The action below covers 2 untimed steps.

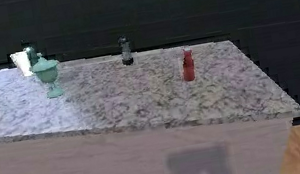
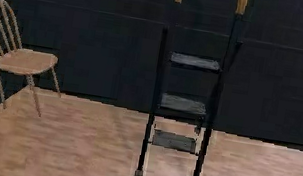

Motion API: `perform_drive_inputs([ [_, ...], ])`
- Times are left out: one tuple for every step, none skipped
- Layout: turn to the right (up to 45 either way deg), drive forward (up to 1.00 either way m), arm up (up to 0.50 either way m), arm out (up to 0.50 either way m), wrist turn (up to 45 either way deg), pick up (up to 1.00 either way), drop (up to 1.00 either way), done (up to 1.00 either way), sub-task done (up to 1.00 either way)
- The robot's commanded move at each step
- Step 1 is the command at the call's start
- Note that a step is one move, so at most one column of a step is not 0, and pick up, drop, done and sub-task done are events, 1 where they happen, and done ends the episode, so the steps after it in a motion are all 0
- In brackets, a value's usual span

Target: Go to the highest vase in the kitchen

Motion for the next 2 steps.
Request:
perform_drive_inputs([
  [-24.0,0.00,0.00,0.00,0.0,0.00,0.00,0.00,0.00],
  [0.0,0.00,0.00,0.00,0.0,0.00,0.00,1.00,0.00],
])
